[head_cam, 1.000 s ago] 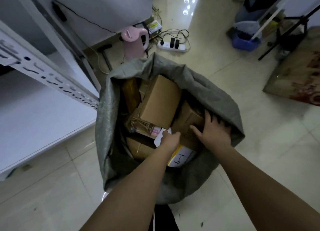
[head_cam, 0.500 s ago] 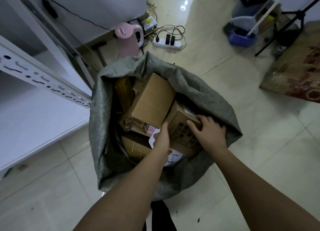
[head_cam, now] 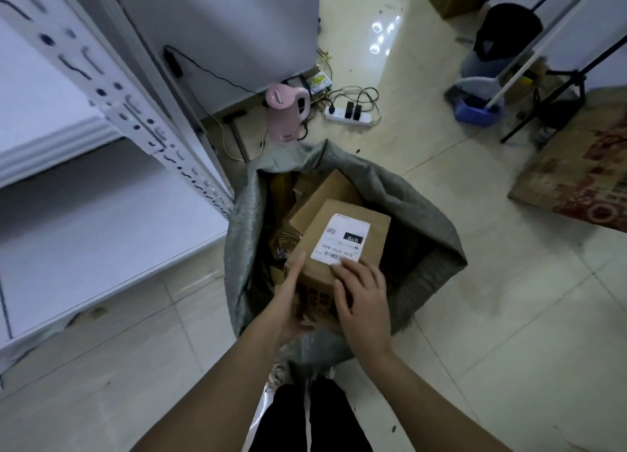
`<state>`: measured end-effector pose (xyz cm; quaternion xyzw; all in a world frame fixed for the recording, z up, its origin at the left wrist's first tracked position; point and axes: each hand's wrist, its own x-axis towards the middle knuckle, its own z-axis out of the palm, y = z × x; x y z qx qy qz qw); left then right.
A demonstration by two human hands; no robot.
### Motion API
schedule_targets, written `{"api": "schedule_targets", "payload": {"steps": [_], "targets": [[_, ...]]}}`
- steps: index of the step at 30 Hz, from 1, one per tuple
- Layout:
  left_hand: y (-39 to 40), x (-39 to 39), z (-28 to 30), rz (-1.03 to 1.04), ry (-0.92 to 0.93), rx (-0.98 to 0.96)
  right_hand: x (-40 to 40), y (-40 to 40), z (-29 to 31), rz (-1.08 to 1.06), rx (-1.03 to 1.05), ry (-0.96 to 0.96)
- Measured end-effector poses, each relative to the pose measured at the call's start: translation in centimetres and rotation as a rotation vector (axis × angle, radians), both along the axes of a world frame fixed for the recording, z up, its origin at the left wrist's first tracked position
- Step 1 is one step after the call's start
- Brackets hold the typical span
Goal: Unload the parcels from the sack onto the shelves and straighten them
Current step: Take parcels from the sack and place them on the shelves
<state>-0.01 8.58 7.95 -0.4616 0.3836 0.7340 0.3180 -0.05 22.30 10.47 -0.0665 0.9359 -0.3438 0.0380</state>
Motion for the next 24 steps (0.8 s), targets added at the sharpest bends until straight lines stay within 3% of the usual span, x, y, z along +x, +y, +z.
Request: {"api": "schedule_targets", "payload": {"steps": [4,6,8,10,13,15,20,24], "targets": [[-3.0,2.5,1.8,0.175,-0.051,-0.061,2.4,-2.4,2.5,0.059,-0.207,-0.066],[-4.9,3.7,2.3,0.220,-0.076,-0.116,2.0,-2.8,2.7,-0.227,-0.436,-0.179],[-7.0,5.2,2.6,0.236,-0.082,-0.124,-0.1,-3.0,2.9,-0.606,-0.608,-0.413],[-9.1,6.6,3.0,0.185,-0.057,-0.106,-2.1,-2.4,2.6,-0.755,-0.693,-0.671],[-11.6,8.2,3.5,0.117,0.007,-0.082,-2.8,-1.4,2.8,-0.651,-0.802,-1.018],[-12.7,9.0,4.3,0.087,0.057,-0.095,-2.8,-1.2,3.6,-0.538,-0.842,-1.130],[-15.3,10.1,6.8,0.119,0.138,-0.130,-3.0,-2.4,5.1,-0.347,-0.895,-1.155],[-17.3,11.6,9.0,0.221,0.172,-0.225,-2.6,-6.8,7.2,-0.287,-0.794,-1.148]]}}
